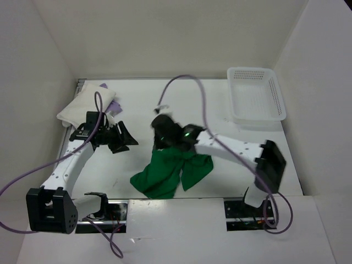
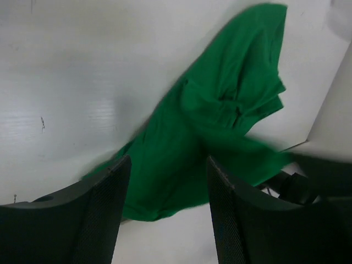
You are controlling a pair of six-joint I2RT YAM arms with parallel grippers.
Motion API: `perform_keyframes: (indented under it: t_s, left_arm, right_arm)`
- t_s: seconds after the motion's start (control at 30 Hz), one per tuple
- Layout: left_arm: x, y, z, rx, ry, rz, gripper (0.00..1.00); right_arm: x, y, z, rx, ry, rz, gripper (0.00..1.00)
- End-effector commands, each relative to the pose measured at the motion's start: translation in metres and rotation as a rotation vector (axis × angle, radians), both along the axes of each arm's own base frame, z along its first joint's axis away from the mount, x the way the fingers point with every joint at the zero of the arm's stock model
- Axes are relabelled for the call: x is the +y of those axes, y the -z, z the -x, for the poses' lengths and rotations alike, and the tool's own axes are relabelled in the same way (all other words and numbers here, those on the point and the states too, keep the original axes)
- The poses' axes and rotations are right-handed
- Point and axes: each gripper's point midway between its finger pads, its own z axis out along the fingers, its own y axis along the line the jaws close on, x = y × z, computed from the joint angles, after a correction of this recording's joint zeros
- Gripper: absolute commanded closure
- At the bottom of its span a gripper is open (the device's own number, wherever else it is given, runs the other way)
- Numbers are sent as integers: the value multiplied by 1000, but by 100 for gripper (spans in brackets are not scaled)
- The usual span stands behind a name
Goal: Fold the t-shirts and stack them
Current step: Flatten out the crumpled T-shirt at the center of the board.
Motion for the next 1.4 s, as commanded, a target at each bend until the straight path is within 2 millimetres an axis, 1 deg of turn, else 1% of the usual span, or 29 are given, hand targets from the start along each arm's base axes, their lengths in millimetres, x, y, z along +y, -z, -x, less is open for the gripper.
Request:
perform_keyframes:
  t_s: [0.0, 0.03, 0.07, 0.1, 0.13, 0.17, 0.2, 0.23, 0.4, 0.47, 0.53, 0.57, 0.6, 0.63, 0.67, 0.73, 0.8, 0.83, 0.87, 0.93, 0.97, 1.0, 1.03, 1.07, 1.1, 1.17, 1.2, 1.27, 1.37]
  left_arm:
    - [-3, 10, 13, 38, 41, -64, 35]
    - [-6, 9, 17, 42, 44, -59, 35]
    - [-8, 13, 19, 57, 35, -57, 35]
    - [-9, 14, 21, 62, 29, -53, 35]
    - [-10, 14, 19, 54, 27, -56, 35]
    - [-10, 17, 21, 59, 27, -56, 35]
    - [-13, 21, 25, 77, 29, -51, 35]
    - [-14, 21, 23, 72, 26, -55, 35]
    - [-24, 9, 23, -6, 36, -40, 33]
    - [-32, 13, 28, 7, 62, -6, 32]
    - [-48, 28, 41, 69, 122, -10, 32]
    - [-55, 29, 44, 75, 145, -7, 32]
    - [-65, 33, 55, 80, 198, -26, 32]
    - [-70, 34, 59, 77, 222, -37, 32]
    - [-73, 35, 62, 73, 236, -50, 32]
    - [-78, 31, 67, 44, 265, -60, 32]
    - [-78, 34, 67, 57, 266, -64, 32]
    - [-81, 34, 70, 57, 278, -64, 32]
    - [-81, 34, 70, 57, 278, -64, 32]
    - [-81, 37, 70, 66, 278, -67, 32]
    - [-81, 34, 67, 45, 273, -68, 30]
    - [-81, 34, 67, 50, 265, -64, 30]
    - [-83, 34, 69, 50, 274, -64, 30]
    - [-85, 35, 68, 48, 283, -64, 30]
    - [-84, 46, 71, 90, 284, -78, 30]
    - [-92, 59, 82, 147, 331, -71, 30]
    - [-94, 61, 84, 151, 342, -56, 30]
    - [-95, 68, 88, 168, 342, -44, 30]
    - [-103, 59, 94, 143, 384, -16, 30]
  right_arm:
    - [-101, -66, -67, -104, 267, -86, 100]
    - [-121, -73, -75, -113, 299, -89, 100]
    - [-142, -92, -82, -148, 339, -113, 100]
    - [-172, -92, -100, -168, 401, -88, 100]
    - [-189, -88, -102, -161, 430, -60, 100]
    - [-201, -98, -105, -183, 452, -72, 100]
    - [-217, -99, -110, -192, 484, -62, 100]
    - [-223, -95, -110, -188, 498, -56, 100]
    - [-224, -81, -101, -142, 491, -66, 100]
    - [-224, -77, -102, -142, 491, -66, 100]
    - [-223, -73, -109, -136, 500, -59, 100]
    - [-222, -75, -111, -141, 494, -55, 100]
    - [-226, -73, -116, -148, 513, -50, 100]
    - [-223, -73, -121, -153, 506, -43, 100]
    - [-233, -76, -132, -168, 531, -40, 100]
    - [-234, -75, -144, -152, 523, -51, 100]
    - [-238, -77, -162, -156, 545, -67, 100]
    - [-235, -77, -165, -156, 532, -64, 100]
    - [-237, -82, -174, -168, 544, -73, 100]
    - [-239, -85, -181, -179, 548, -69, 100]
    - [-242, -92, -187, -190, 559, -77, 100]
    - [-242, -92, -187, -190, 559, -77, 100]
    - [-250, -93, -193, -197, 575, -70, 100]
    - [-253, -91, -192, -186, 576, -69, 100]
    - [-251, -96, -193, -191, 567, -81, 100]
    - [-265, -96, -198, -196, 593, -71, 100]
    - [-263, -96, -197, -191, 583, -77, 100]
    - [-272, -100, -199, -200, 604, -80, 100]
    - [-280, -104, -202, -209, 624, -84, 100]
